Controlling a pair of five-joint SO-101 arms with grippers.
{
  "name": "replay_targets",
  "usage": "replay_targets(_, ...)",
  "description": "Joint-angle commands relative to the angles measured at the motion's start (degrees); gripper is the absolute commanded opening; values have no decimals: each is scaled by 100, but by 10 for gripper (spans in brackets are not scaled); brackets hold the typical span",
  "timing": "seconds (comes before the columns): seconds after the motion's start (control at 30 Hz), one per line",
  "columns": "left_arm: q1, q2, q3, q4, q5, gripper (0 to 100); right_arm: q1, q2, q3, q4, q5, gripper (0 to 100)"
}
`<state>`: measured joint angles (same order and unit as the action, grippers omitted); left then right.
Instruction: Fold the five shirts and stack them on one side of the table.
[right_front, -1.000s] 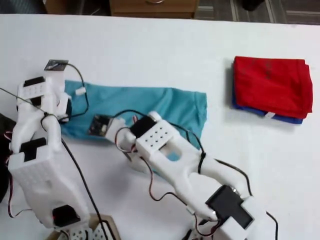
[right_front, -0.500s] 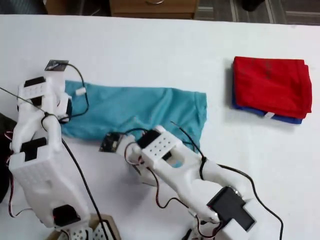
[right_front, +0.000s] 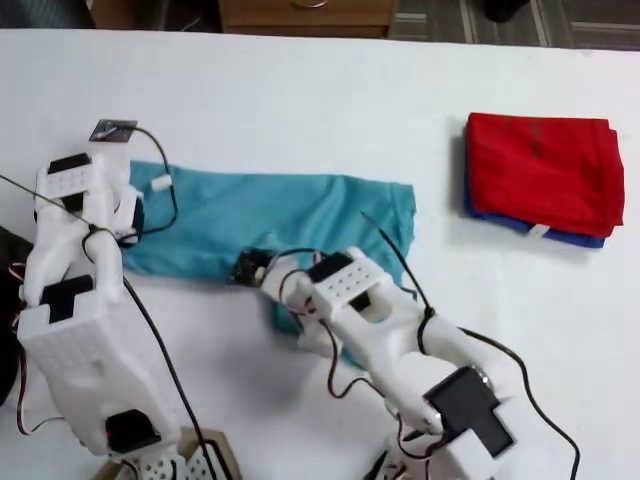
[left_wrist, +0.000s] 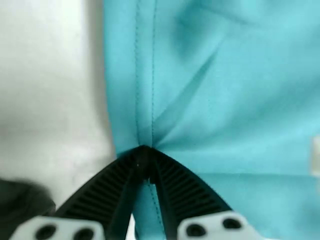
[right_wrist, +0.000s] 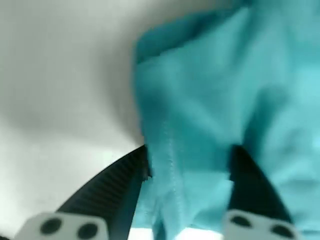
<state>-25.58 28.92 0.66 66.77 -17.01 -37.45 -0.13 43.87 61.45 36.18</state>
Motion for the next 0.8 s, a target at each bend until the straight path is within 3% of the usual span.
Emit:
replay_targets(0.0,-53,35,-48,-158,0,24,119,435,-141,268,35,91)
replay_targets(0.1,-53,35,-48,-158,0,24,119,497,-193,312,35,15)
replay_targets(0.37,-53,35,-48,-158,0,24,523,101,-782,752,79,19)
replay_targets(0.57,-53,35,-48,-158,0,24,1200,-418,-2092,1684,985,19)
replay_targets(0.77,-53,35,-48,-158,0,24,1613,198,-3262,1684,1081,19)
